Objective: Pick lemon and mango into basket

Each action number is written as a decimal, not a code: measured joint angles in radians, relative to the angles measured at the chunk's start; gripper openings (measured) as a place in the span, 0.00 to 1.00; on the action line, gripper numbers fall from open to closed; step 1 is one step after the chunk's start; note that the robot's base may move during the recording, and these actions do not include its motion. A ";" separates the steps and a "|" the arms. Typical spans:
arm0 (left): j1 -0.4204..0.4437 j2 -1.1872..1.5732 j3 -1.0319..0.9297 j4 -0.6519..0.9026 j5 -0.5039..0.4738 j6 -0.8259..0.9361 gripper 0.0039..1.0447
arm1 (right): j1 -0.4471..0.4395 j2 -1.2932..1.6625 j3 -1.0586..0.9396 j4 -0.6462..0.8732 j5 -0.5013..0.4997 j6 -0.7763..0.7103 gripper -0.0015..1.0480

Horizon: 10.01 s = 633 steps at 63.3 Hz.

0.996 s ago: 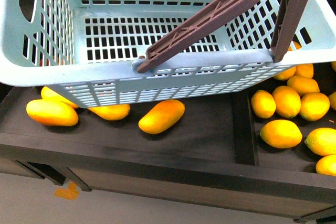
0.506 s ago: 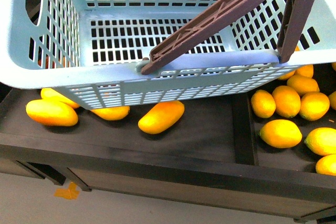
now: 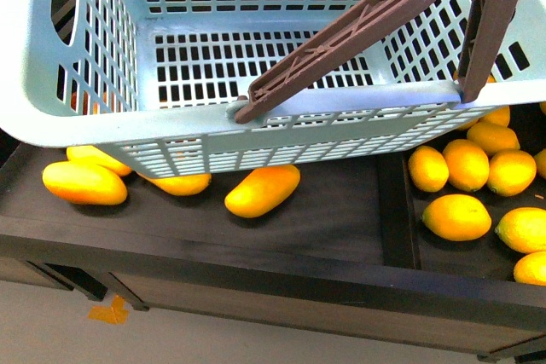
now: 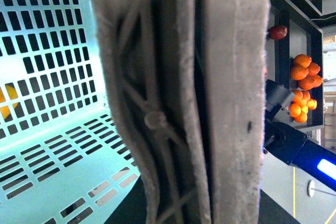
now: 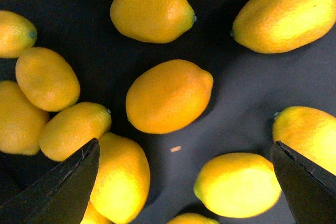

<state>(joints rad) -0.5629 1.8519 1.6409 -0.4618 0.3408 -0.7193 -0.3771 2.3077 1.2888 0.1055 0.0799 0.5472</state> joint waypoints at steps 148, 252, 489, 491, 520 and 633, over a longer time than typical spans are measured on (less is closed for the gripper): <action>0.000 0.000 0.000 0.000 0.000 0.000 0.16 | 0.019 0.249 0.264 -0.051 -0.018 0.141 0.59; 0.000 0.000 0.000 0.000 0.003 0.000 0.16 | 0.605 -0.771 -0.410 0.216 0.034 -0.272 0.92; 0.001 -0.007 -0.008 0.003 0.001 -0.002 0.16 | 0.029 -0.155 -0.056 -0.359 -0.250 -1.629 0.92; 0.001 -0.007 -0.008 0.003 0.003 -0.004 0.16 | 0.029 -0.123 -0.024 -0.385 -0.239 -1.680 0.92; 0.000 -0.007 -0.008 0.003 0.000 -0.003 0.16 | 0.060 0.164 0.267 -0.495 -0.268 -1.899 0.92; 0.000 -0.007 -0.008 0.003 0.003 -0.003 0.16 | 0.041 -0.033 0.208 -0.274 -0.714 -1.356 0.61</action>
<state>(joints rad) -0.5629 1.8446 1.6329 -0.4583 0.3435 -0.7223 -0.3363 2.2745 1.4971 -0.1688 -0.6342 -0.8085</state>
